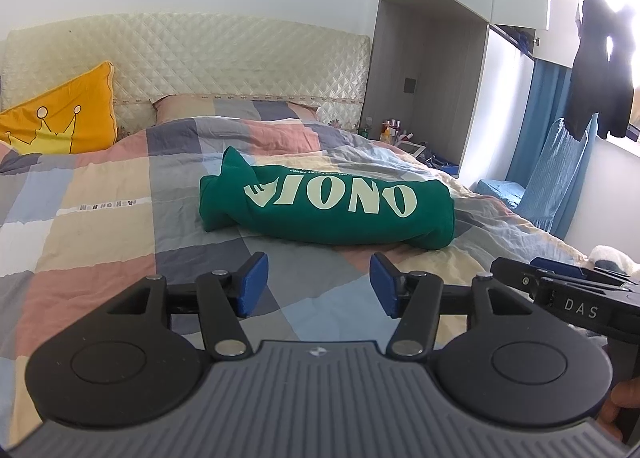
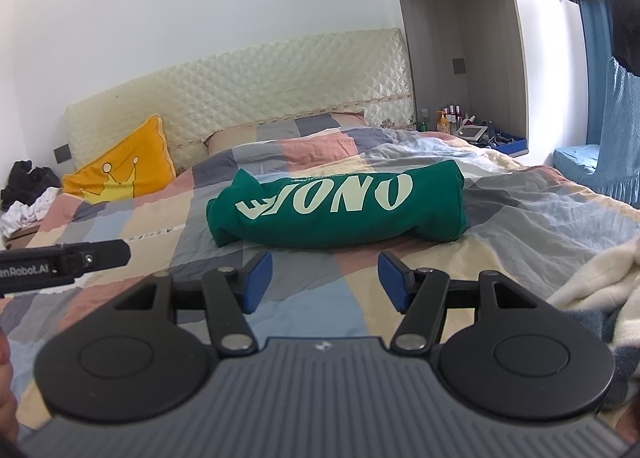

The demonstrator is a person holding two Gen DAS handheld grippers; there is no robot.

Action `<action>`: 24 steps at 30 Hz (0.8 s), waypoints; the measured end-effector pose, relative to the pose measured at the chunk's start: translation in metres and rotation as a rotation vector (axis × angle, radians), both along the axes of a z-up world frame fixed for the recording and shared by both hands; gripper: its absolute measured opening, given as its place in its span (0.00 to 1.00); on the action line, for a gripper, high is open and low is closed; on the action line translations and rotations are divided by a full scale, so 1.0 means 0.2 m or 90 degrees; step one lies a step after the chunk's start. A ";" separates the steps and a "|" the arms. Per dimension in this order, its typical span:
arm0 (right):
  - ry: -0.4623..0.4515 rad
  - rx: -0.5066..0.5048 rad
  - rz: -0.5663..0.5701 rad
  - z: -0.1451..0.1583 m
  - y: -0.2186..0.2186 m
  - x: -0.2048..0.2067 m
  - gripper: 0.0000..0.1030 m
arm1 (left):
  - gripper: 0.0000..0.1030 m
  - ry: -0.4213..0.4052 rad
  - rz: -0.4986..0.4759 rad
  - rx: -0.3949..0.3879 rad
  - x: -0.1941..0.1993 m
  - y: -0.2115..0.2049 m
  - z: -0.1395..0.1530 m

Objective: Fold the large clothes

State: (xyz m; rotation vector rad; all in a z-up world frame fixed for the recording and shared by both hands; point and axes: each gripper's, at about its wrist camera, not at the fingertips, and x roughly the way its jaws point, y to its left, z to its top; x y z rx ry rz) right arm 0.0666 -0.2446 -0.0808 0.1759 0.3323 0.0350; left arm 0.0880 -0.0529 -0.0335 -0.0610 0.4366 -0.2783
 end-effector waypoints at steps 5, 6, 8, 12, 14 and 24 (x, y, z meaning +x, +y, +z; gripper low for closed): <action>0.004 0.010 -0.007 0.00 -0.01 0.00 0.69 | 0.77 0.004 0.003 0.003 0.01 0.01 0.00; 0.003 0.013 -0.005 0.00 -0.01 0.00 0.76 | 0.83 0.005 0.005 0.004 0.01 0.01 0.00; -0.005 0.018 -0.007 0.00 -0.01 0.00 1.00 | 0.91 0.008 0.005 0.006 0.02 0.01 -0.01; -0.002 0.009 -0.017 0.00 -0.01 0.00 1.00 | 0.95 0.007 0.011 0.015 0.02 0.02 -0.01; 0.001 0.009 -0.020 0.00 -0.01 0.00 1.00 | 0.96 0.007 0.016 0.017 0.02 0.02 -0.02; 0.001 -0.005 -0.027 0.00 0.00 0.00 1.00 | 1.00 0.011 0.029 0.022 0.02 0.04 -0.01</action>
